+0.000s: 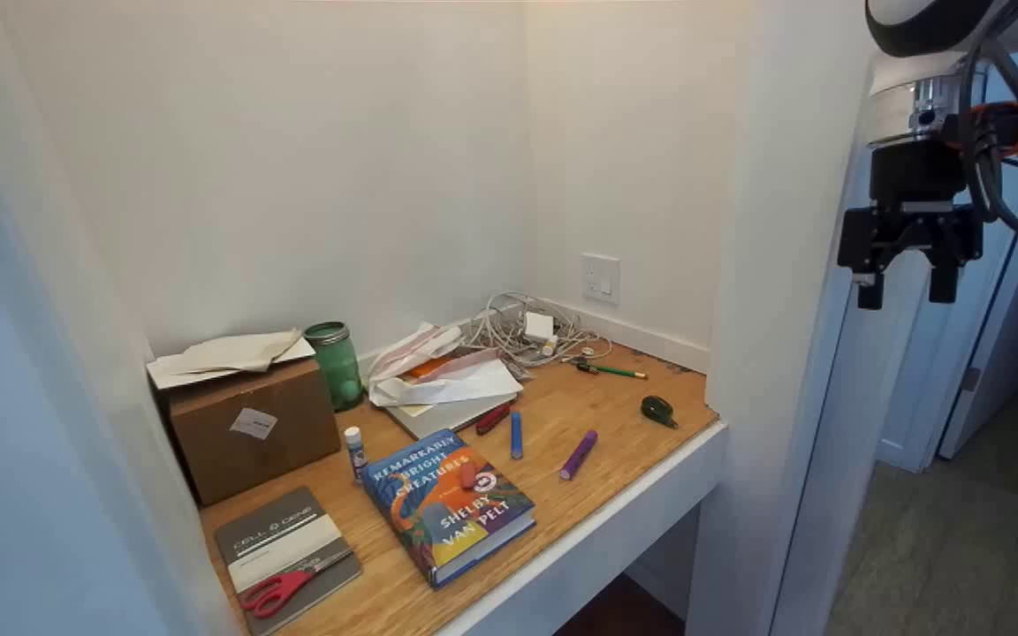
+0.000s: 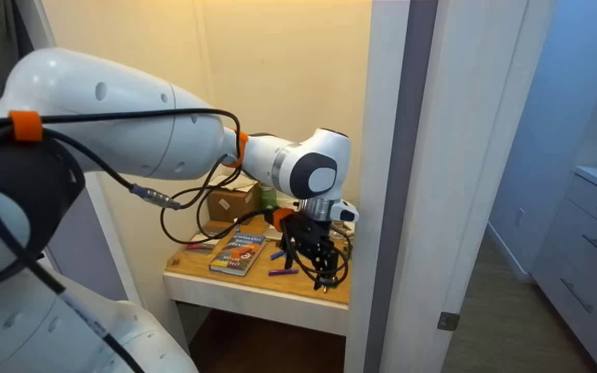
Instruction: Pick up the purple marker and place it standing upwards on the shelf
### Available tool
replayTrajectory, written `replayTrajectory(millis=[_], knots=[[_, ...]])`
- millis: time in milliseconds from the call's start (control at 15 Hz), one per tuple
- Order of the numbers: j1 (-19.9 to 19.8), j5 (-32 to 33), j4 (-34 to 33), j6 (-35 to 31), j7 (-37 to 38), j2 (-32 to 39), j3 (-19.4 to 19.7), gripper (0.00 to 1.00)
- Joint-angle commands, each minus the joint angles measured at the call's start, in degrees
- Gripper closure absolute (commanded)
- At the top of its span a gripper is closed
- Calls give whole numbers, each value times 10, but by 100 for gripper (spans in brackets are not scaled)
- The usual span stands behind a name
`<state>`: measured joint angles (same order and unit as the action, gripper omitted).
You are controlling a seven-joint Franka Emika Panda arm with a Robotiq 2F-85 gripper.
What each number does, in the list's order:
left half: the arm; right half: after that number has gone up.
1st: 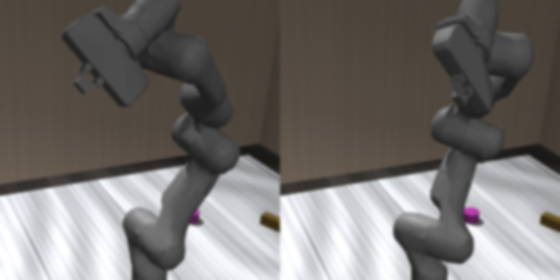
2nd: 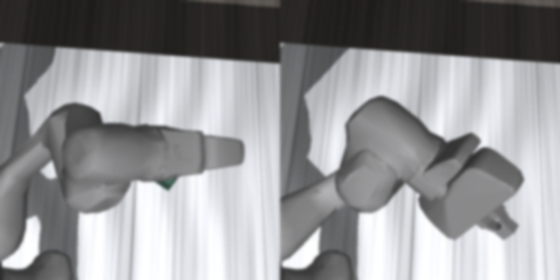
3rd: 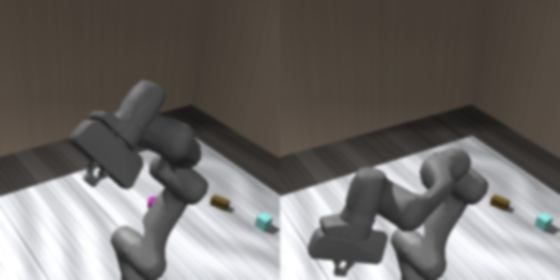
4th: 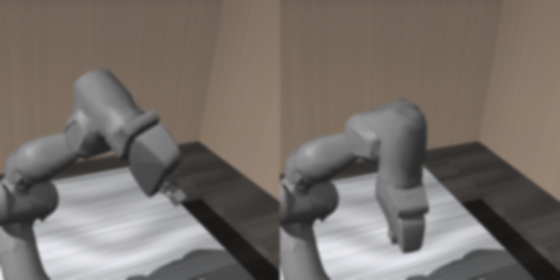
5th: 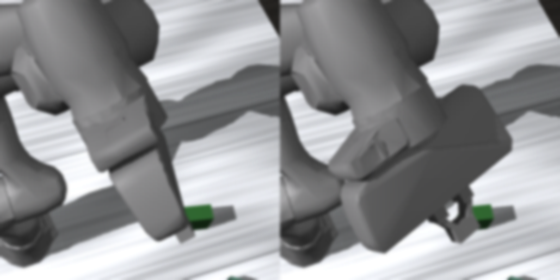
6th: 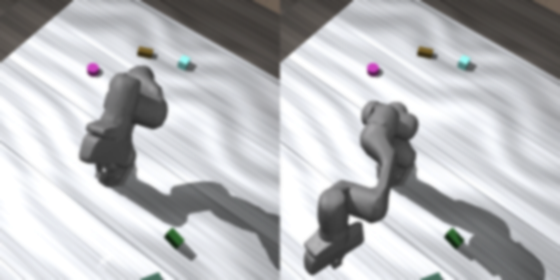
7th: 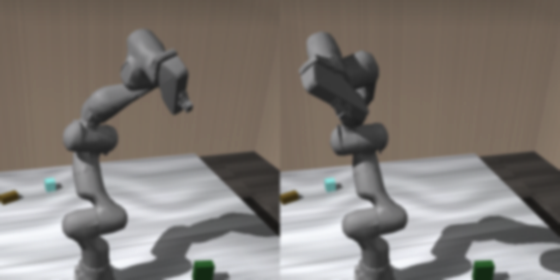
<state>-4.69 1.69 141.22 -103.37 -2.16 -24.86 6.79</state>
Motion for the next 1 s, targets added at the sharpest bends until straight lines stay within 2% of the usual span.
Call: replayTrajectory(millis=[0, 667, 933], knots=[[-4, -1, -1, 1, -1, 0, -3, 0], [-4, -1, -1, 1, -1, 0, -3, 0], [7, -18, -34, -2, 26, 34, -18, 0]])
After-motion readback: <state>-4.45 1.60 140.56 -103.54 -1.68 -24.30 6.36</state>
